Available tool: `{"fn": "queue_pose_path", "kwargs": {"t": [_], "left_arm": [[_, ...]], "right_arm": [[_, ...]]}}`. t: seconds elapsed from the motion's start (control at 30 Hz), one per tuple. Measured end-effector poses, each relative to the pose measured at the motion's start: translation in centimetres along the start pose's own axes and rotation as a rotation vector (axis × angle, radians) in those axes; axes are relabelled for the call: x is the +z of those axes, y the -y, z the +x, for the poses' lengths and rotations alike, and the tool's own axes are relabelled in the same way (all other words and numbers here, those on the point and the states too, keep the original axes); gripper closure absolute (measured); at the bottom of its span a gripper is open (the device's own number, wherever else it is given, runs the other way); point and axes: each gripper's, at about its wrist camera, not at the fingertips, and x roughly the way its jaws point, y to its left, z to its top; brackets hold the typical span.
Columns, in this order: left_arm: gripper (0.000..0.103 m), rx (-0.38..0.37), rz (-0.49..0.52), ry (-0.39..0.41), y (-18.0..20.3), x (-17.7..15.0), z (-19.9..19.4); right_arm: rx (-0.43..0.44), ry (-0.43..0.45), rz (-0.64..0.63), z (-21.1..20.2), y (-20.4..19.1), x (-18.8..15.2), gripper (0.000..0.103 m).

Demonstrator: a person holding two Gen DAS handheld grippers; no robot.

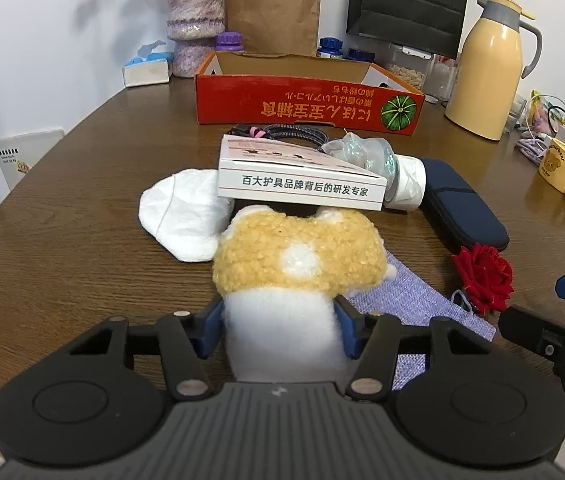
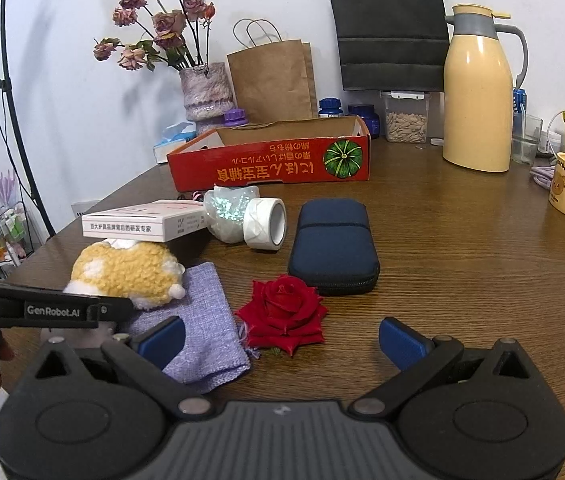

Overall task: Flip cup upright
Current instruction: 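Move the left gripper to the plush toy and close on it, then lift the plush toy with the left gripper while the right gripper grasps the purple pouch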

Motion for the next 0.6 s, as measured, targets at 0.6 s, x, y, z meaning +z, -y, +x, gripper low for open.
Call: {"fn": "queue_pose_path", "kwargs": {"t": [0.6], "left_arm": [[0.047,0.009,-0.002,0.077,-2.7,-0.6,-4.3]], "right_arm": [[0.005,0.011,-0.034,-0.7,-1.6,0.1,0.000]]}}
